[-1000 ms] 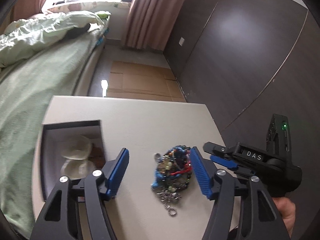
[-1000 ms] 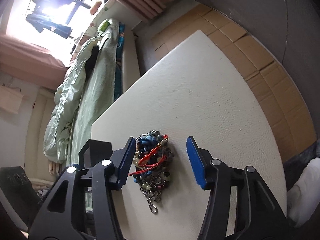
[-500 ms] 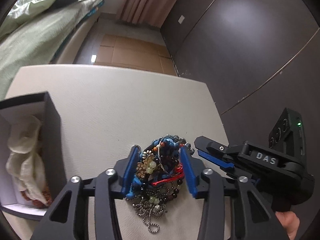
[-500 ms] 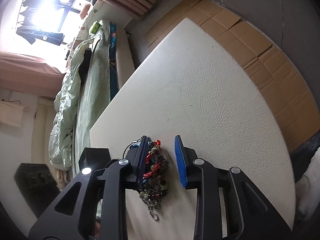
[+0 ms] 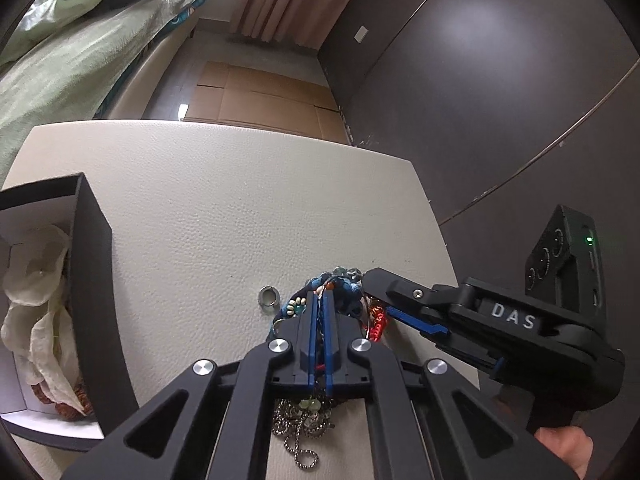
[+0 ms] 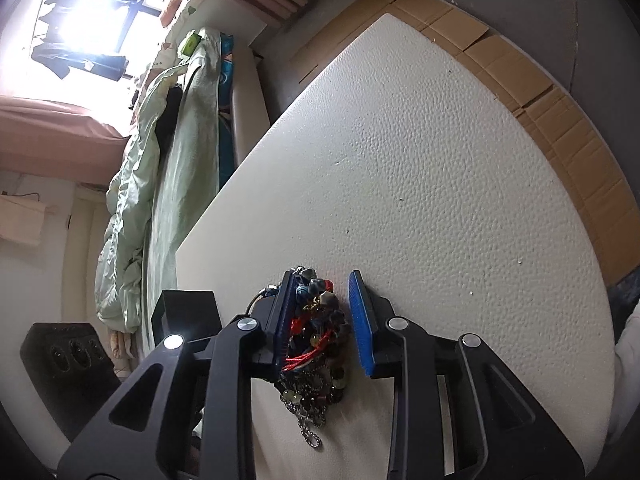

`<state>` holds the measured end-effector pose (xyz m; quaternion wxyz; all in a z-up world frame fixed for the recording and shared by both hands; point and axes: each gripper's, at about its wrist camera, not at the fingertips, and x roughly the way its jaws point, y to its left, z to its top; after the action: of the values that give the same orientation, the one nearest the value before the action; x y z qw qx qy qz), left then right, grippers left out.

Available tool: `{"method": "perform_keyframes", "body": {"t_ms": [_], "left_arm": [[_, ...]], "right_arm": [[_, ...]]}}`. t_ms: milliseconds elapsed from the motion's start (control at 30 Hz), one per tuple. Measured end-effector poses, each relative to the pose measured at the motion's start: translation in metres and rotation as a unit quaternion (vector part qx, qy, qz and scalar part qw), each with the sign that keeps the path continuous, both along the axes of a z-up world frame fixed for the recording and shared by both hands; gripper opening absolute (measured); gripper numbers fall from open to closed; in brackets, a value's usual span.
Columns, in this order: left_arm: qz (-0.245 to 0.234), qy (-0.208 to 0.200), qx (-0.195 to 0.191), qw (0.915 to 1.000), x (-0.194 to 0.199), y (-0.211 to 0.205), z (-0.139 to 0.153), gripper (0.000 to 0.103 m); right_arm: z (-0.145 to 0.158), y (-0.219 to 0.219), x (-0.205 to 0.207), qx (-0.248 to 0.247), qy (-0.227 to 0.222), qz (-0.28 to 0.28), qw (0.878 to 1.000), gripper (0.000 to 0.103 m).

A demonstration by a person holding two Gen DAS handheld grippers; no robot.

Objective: Organize jewelry
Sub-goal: 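Grasp the silver chain with the left gripper while the right gripper grasps the dark bead bracelet, then carry the silver chain into the box and open the left gripper while the right gripper lifts the dark bracelet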

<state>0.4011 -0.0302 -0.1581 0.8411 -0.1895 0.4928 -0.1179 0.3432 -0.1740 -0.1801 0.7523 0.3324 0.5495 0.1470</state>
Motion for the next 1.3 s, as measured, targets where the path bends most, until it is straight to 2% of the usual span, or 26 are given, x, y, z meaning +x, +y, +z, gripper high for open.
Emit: {"method": "perform_keyframes", "body": {"t_ms": [33, 67, 100, 167, 233, 500, 967, 1300], "left_arm": [[0.000, -0.003, 0.004, 1.0000, -0.001, 0.000, 0.003, 0.000], [-0.001, -0.006, 0.006, 1.0000, -0.002, 0.000, 0.005, 0.000], [-0.001, -0.008, 0.007, 0.9999, -0.002, 0.000, 0.007, 0.000], [-0.002, -0.013, 0.010, 0.9999, -0.003, 0.001, 0.013, 0.000], [0.001, -0.016, 0.011, 0.9998, -0.005, 0.003, 0.019, 0.000], [0.008, -0.036, 0.023, 0.9990, -0.018, 0.016, 0.042, 0.000], [0.025, -0.070, 0.039, 0.9965, -0.042, 0.043, 0.086, 0.000], [0.040, -0.091, 0.058, 0.9934, -0.063, 0.065, 0.112, 0.000]], "right_arm": [[0.000, 0.000, -0.001, -0.002, -0.002, 0.001, 1.000, 0.027], [0.000, 0.001, -0.002, -0.004, -0.003, 0.002, 1.000, 0.017], [-0.001, 0.002, -0.002, -0.002, -0.002, 0.005, 1.000, 0.012], [-0.001, 0.005, -0.002, 0.006, -0.001, 0.012, 1.000, 0.010], [0.006, 0.009, -0.004, -0.003, -0.017, 0.022, 1.000, 0.009], [0.031, 0.017, -0.015, 0.014, -0.057, 0.039, 0.998, 0.009], [0.070, 0.026, -0.027, 0.080, -0.117, 0.054, 0.988, 0.009], [0.087, 0.047, -0.031, 0.110, -0.139, 0.071, 0.982, 0.009]]}}
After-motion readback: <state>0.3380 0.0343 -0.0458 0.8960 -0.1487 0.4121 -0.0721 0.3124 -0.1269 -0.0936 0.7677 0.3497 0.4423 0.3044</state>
